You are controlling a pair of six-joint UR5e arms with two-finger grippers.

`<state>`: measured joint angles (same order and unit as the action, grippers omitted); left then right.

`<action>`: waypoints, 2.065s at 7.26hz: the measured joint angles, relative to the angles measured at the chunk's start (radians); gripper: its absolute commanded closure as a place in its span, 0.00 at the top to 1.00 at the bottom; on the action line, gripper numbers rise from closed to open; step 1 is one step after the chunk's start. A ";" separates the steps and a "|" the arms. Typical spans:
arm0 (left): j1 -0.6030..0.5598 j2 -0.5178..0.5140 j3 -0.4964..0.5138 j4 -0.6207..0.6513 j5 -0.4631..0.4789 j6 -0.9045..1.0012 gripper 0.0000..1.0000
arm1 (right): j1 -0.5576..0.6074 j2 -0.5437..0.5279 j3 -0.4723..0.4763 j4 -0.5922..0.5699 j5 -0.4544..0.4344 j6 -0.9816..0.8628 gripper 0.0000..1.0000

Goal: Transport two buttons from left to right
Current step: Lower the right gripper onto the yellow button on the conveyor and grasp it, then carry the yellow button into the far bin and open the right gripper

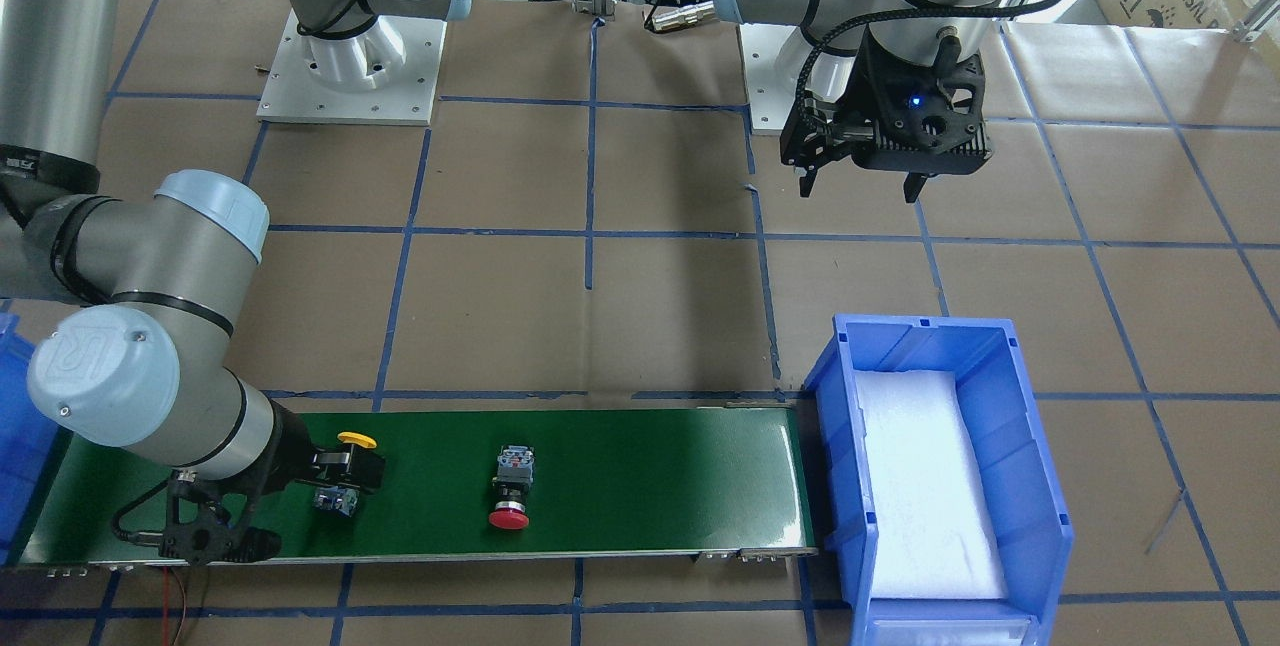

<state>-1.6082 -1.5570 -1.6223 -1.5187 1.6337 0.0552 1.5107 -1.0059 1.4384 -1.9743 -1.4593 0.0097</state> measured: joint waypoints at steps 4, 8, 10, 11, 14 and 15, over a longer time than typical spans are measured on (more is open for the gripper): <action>0.001 0.000 0.000 -0.001 0.001 0.000 1.00 | 0.000 0.014 -0.005 0.000 -0.034 -0.001 0.18; 0.001 0.000 -0.001 -0.006 0.001 0.000 1.00 | -0.007 0.016 -0.088 0.081 -0.074 -0.015 0.13; 0.001 0.000 -0.001 -0.007 0.001 0.000 1.00 | -0.033 0.013 -0.186 0.207 -0.123 -0.059 0.13; 0.001 0.000 -0.001 -0.008 0.001 0.000 1.00 | -0.072 0.009 -0.210 0.230 -0.153 -0.116 0.12; 0.001 0.001 -0.001 -0.008 0.001 0.000 1.00 | -0.246 0.005 -0.252 0.235 -0.197 -0.361 0.12; 0.001 0.001 -0.001 -0.008 0.001 0.000 1.00 | -0.298 0.005 -0.267 0.231 -0.220 -0.438 0.12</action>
<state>-1.6076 -1.5565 -1.6229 -1.5263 1.6352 0.0552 1.2132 -1.0007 1.1712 -1.7437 -1.6798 -0.4283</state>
